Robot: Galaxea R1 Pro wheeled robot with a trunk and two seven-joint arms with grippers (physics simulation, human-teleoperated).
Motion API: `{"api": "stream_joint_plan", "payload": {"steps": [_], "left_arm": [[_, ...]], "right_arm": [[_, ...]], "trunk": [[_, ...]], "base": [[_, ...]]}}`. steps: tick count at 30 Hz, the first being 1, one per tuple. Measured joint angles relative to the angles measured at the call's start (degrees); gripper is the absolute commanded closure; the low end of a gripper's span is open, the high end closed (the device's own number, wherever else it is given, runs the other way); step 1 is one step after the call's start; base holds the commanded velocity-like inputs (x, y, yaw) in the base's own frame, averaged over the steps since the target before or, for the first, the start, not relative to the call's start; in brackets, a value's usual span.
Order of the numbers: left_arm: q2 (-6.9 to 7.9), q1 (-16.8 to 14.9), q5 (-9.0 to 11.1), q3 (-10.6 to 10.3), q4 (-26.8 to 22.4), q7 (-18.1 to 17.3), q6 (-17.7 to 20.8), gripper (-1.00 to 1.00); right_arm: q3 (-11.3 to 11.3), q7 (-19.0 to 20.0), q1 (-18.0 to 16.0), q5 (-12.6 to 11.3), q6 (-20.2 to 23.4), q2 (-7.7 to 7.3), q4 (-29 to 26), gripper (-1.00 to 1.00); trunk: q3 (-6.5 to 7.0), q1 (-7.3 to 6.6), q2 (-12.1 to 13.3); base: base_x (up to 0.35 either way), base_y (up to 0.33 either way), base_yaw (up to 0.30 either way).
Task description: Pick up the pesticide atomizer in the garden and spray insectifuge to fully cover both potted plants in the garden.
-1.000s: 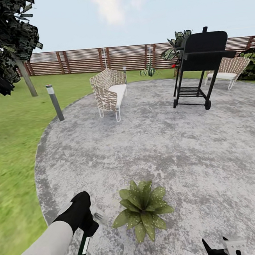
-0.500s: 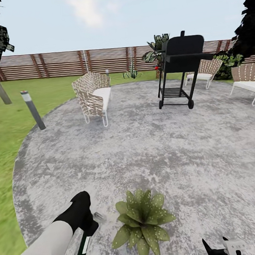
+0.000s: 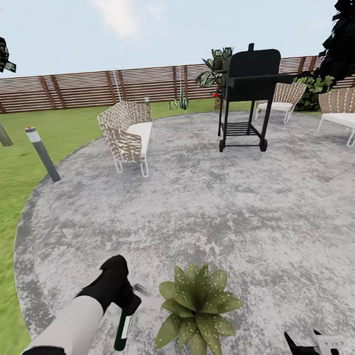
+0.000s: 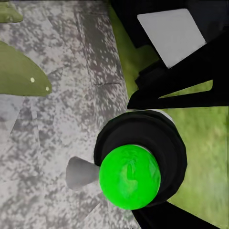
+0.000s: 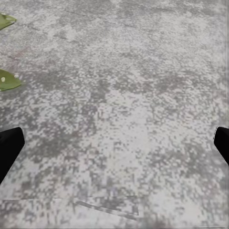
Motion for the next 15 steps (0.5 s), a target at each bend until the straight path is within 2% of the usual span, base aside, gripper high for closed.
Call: {"api": "stream_joint_plan", "payload": {"steps": [3,5,9,15], "left_arm": [[0.01,0.2,0.0,-3.9,0.1,-0.6,0.0,1.00],[0.02,0.3,0.1,-5.3,0.2,-0.7,-0.1,1.00],[0.09,0.3,0.0,-5.6,0.5,-0.7,0.0,1.00],[0.12,0.2,0.1,-5.5,0.6,-0.7,0.1,1.00]], "right_arm": [[0.0,0.0,0.0,0.0,0.0,0.00,0.1,-1.00],[0.0,0.0,0.0,0.0,0.0,0.02,0.1,-1.00],[0.1,0.0,0.0,0.0,0.0,0.07,0.1,-1.00],[0.1,0.0,0.0,0.0,0.0,0.09,0.1,-1.00]], "trunk": [[0.00,0.00,0.0],[0.00,0.00,0.0],[0.00,0.01,0.0],[0.00,0.00,0.0]], "base": [[0.000,0.000,-0.264],[0.000,0.000,-0.295],[-0.038,0.155,-0.249],[-0.026,0.297,-0.026]]}}
